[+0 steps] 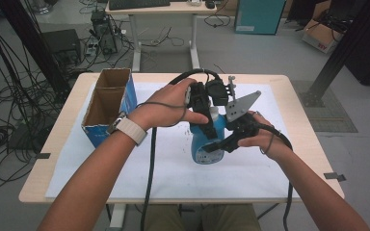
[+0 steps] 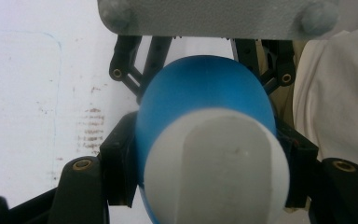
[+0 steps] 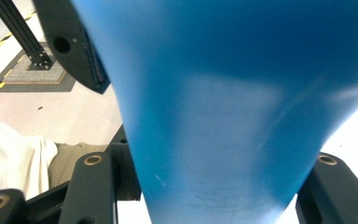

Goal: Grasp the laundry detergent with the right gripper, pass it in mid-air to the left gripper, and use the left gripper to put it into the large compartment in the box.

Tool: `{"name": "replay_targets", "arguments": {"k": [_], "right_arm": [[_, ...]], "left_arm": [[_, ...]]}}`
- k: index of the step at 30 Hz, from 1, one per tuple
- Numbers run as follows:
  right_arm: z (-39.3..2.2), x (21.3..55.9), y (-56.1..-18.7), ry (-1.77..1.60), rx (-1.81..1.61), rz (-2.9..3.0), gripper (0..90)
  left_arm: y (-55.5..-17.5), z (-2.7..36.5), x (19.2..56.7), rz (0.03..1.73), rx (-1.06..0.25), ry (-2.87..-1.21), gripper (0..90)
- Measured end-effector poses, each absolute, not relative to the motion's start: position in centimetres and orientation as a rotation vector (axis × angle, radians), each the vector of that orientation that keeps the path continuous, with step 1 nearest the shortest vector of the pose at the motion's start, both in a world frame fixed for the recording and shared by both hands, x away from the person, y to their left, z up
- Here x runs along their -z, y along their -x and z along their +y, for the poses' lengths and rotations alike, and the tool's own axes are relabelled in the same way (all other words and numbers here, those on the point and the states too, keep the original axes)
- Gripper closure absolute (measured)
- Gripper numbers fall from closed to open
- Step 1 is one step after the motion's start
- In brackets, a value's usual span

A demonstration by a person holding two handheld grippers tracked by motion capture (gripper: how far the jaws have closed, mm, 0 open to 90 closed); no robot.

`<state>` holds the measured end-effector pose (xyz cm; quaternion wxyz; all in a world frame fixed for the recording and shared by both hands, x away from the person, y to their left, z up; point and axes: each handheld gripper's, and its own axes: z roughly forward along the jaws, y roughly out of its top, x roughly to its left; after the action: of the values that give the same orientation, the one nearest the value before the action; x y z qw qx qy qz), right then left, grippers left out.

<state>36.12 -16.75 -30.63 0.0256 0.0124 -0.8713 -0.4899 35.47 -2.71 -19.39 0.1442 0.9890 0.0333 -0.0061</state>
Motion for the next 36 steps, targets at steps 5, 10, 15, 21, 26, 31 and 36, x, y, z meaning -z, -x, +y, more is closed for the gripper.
{"name": "replay_targets", "arguments": {"k": [5,10,15,21,26,31,36], "right_arm": [[-16.78,30.60,-36.11,-0.039,1.507,-2.698,43.8],[-16.81,30.58,-36.13,-0.036,1.506,-2.700,43.8],[-16.77,30.62,-36.22,-0.037,1.504,-2.699,43.8],[-16.75,30.67,-36.24,-0.033,1.499,-2.699,43.8],[-16.76,30.70,-36.23,-0.029,1.498,-2.699,43.8],[-16.82,30.67,-36.24,-0.030,1.498,-2.701,43.8],[-16.79,30.68,-36.25,-0.036,1.497,-2.701,43.8]], "left_arm": [[-35.48,-2.75,19.39,0.095,0.017,-2.851,37.7],[-35.52,-2.80,19.47,0.100,0.022,-2.836,37.7],[-35.60,-2.77,19.54,0.098,0.016,-2.834,37.7],[-35.66,-2.74,19.59,0.101,0.025,-2.833,37.7],[-35.73,-2.75,19.68,0.094,0.025,-2.835,37.7],[-35.69,-2.75,19.70,0.101,0.017,-2.824,37.7],[-35.67,-2.69,19.69,0.101,0.018,-2.826,37.7]]}}
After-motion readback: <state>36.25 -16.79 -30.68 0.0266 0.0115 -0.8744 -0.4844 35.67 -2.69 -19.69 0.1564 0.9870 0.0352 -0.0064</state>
